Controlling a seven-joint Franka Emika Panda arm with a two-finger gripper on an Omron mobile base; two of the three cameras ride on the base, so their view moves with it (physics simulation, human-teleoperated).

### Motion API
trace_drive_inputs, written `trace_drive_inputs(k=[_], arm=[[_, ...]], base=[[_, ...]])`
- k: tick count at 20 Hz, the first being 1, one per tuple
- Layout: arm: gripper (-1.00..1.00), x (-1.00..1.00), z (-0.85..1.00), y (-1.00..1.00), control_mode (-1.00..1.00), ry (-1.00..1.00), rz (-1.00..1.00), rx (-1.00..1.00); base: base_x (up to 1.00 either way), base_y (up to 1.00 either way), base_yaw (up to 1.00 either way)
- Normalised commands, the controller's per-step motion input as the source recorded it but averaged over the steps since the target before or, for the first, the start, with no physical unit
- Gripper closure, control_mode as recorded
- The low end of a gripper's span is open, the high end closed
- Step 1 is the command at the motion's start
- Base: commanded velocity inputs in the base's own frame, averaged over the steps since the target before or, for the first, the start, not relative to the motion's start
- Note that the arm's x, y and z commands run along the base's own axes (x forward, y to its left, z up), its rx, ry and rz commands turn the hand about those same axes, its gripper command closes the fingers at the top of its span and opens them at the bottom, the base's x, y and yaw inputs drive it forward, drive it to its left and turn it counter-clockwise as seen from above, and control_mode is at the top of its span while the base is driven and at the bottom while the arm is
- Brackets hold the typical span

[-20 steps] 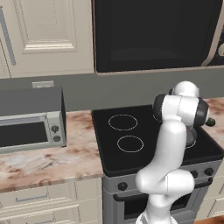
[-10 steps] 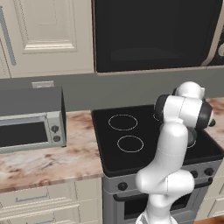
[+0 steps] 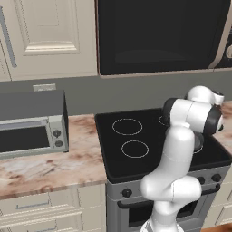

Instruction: Put the squash and tomato in the pan. Then turn on the front right burner and set the heat to medium.

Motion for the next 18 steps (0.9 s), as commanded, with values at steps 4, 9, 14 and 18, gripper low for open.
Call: trace_drive_inputs(k=[4, 9, 14, 18], arm=[[-1.00, 0.00, 0.00, -0.47, -1.00, -0.10, 0.00, 0.00], [-1.00, 0.00, 0.04, -0.48, -1.00, -0.03, 0.00, 0.00], [-1.00, 0.00, 0.00, -0.49, -1.00, 0.00, 0.00, 0.00], [-1.00, 0.00, 0.00, -0.44, -1.00, -0.03, 0.00, 0.00]], base=[[0.00, 0.00, 0.00], [0.00, 0.00, 0.00], [0.00, 0.00, 0.00], [0.00, 0.00, 0.00]])
